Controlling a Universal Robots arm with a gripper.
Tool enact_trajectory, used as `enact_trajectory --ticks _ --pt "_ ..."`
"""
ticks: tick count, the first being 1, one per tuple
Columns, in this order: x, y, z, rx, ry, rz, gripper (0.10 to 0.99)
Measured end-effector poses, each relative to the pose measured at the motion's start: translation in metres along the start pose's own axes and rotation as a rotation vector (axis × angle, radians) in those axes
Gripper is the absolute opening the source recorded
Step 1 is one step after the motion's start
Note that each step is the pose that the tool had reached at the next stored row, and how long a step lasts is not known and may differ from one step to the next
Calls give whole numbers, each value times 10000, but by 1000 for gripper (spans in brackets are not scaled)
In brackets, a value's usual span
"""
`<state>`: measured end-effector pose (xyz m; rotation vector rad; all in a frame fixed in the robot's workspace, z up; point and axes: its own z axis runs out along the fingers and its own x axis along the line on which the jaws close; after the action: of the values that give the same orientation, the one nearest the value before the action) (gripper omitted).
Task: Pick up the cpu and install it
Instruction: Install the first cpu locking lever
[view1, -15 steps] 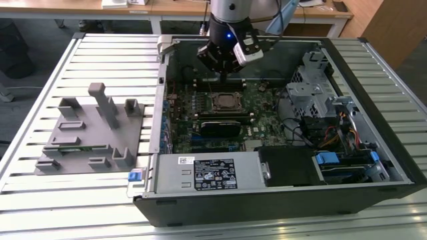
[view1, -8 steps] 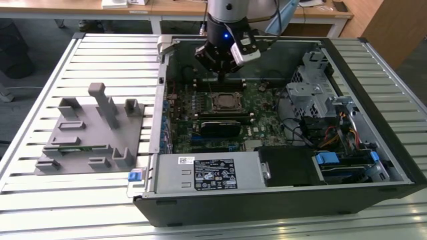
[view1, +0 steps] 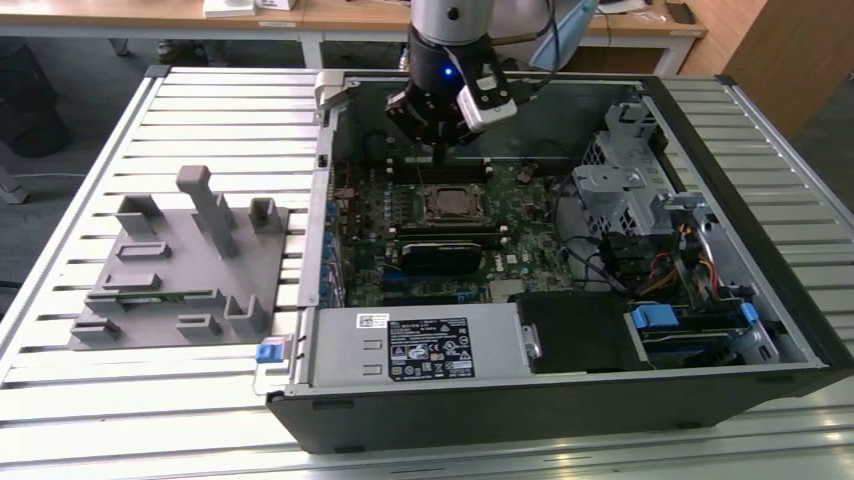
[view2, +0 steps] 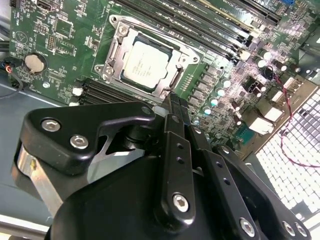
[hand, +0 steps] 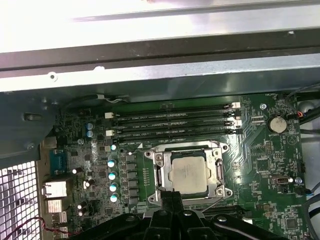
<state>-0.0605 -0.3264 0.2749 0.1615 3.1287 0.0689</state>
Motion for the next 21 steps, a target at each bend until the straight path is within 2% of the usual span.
enact_trajectory --ticks 21 --pt "142 -15 4 0 2 -32 106"
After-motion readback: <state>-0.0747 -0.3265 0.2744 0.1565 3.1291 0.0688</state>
